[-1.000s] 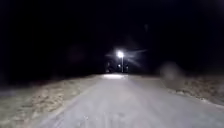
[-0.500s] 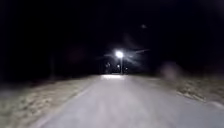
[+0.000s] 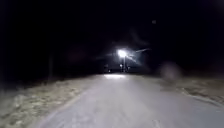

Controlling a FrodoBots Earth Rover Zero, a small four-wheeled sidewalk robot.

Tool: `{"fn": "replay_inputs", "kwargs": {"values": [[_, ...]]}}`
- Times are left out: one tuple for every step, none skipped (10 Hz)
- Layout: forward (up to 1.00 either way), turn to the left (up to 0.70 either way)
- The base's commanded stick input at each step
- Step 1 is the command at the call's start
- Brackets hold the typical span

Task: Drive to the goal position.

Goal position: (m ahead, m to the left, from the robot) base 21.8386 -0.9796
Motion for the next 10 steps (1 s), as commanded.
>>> {"fn": "replay_inputs", "kwargs": {"values": [[1.00, 0.03], [1.00, 0.03], [1.00, 0.10], [1.00, 0.11], [1.00, 0.03], [1.00, 0.04], [1.00, 0.04], [1.00, 0.04], [1.00, 0.03], [1.00, 0.03]]}}
